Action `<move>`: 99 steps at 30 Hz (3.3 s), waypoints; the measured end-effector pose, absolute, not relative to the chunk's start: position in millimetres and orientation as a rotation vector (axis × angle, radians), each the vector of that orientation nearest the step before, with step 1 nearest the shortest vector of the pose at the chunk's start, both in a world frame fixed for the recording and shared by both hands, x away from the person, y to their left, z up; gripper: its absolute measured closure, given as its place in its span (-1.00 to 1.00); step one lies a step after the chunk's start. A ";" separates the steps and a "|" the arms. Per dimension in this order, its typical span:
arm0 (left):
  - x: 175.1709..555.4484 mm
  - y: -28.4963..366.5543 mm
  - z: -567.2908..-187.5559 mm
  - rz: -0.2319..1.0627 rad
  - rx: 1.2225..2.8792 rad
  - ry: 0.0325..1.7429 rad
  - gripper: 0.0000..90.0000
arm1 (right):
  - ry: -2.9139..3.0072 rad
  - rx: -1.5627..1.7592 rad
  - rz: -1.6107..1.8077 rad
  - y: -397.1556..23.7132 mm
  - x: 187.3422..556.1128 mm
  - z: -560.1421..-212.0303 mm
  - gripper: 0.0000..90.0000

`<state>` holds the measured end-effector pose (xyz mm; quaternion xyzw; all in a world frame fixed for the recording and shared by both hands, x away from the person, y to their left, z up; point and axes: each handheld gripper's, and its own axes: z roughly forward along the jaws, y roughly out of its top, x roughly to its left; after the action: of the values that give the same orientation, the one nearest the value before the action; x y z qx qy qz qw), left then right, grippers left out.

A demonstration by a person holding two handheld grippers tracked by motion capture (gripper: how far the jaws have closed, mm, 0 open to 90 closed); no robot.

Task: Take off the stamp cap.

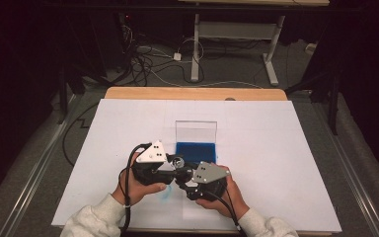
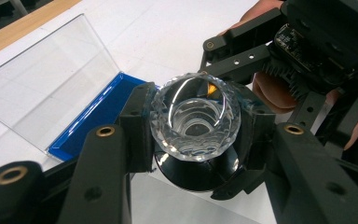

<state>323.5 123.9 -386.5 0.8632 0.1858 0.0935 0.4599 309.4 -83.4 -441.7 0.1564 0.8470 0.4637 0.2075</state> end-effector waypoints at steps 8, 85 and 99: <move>322.7 123.8 -385.7 0.232 2.136 0.448 0.21 | 2.362 0.416 1.278 -83.5 308.8 -440.8 -0.14; 317.5 157.6 -377.7 0.300 2.021 0.425 0.22 | 2.472 0.365 1.175 -93.2 301.1 -438.9 -0.13; 319.3 161.7 -382.9 0.357 2.099 0.455 0.22 | 2.416 0.506 1.110 -148.4 304.0 -432.1 -0.14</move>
<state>319.3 161.7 -382.9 0.8540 0.1852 0.1453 0.4639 304.0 -148.4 -432.1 0.1825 0.8716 0.4006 0.2157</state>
